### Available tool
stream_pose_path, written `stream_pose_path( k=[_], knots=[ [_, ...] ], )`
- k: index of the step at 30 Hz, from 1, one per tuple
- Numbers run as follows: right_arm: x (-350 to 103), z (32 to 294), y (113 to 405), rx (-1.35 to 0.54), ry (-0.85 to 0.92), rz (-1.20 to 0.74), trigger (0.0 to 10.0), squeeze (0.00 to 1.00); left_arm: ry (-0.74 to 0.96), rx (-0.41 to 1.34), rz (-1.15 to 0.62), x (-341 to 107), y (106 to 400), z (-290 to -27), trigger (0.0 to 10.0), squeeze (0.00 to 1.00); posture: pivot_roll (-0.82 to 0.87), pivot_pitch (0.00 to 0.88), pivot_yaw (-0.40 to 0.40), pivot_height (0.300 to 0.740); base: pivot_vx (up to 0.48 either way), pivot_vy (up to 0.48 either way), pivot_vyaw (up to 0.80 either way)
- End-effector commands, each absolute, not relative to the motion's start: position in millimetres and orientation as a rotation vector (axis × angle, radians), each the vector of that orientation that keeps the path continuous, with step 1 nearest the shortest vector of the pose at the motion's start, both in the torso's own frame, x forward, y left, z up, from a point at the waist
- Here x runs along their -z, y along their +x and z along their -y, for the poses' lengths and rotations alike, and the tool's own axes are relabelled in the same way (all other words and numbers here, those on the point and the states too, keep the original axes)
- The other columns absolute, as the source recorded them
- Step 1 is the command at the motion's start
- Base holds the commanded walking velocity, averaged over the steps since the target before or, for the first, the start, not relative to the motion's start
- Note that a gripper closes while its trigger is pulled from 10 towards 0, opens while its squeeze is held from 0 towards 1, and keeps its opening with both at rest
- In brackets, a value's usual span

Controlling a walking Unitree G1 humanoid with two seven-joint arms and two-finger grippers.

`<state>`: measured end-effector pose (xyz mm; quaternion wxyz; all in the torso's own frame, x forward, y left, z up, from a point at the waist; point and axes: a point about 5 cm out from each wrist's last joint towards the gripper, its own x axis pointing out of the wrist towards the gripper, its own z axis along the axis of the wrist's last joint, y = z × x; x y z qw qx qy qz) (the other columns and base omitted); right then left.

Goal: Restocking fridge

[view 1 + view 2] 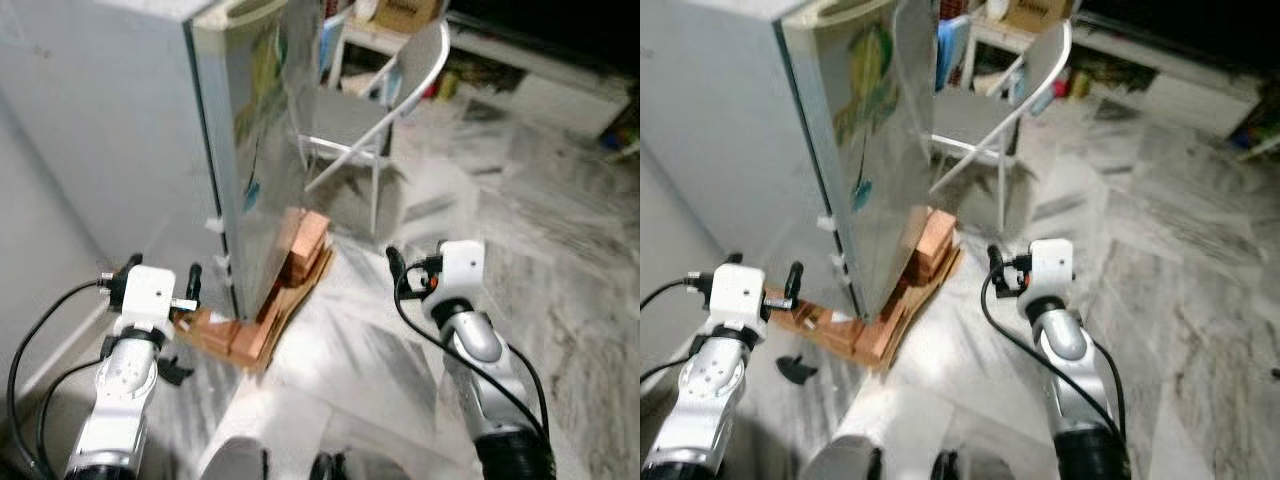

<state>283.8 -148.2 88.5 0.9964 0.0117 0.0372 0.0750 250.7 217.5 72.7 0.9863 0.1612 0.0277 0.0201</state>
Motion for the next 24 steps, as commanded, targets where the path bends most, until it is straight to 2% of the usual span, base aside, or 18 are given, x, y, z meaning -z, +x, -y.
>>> stream_pose_path(
  k=[1,10,21,24],
  knots=[
    [-90,154,284,-0.139,0.012,-0.077,10.0,0.00,0.315,-0.021,-0.033,-76,251,-212,10.0,0.00,0.09,0.109,-0.088,0.740,0.000,0.000,-0.80],
    [-90,153,286,-0.148,0.009,-0.079,10.0,0.00,0.296,-0.002,-0.051,-71,248,-210,10.0,0.00,0.10,0.110,-0.098,0.740,0.000,0.000,-0.80],
    [-88,154,285,-0.143,0.011,-0.085,10.0,0.00,0.114,-0.024,-0.123,-72,242,-224,10.0,0.00,0.10,0.111,-0.099,0.740,0.000,0.000,-0.80],
    [-88,154,285,-0.139,0.010,-0.081,10.0,0.00,0.085,-0.077,-0.094,-77,241,-224,10.0,0.00,0.11,0.111,-0.097,0.740,0.000,0.000,-0.16]
  ],
)
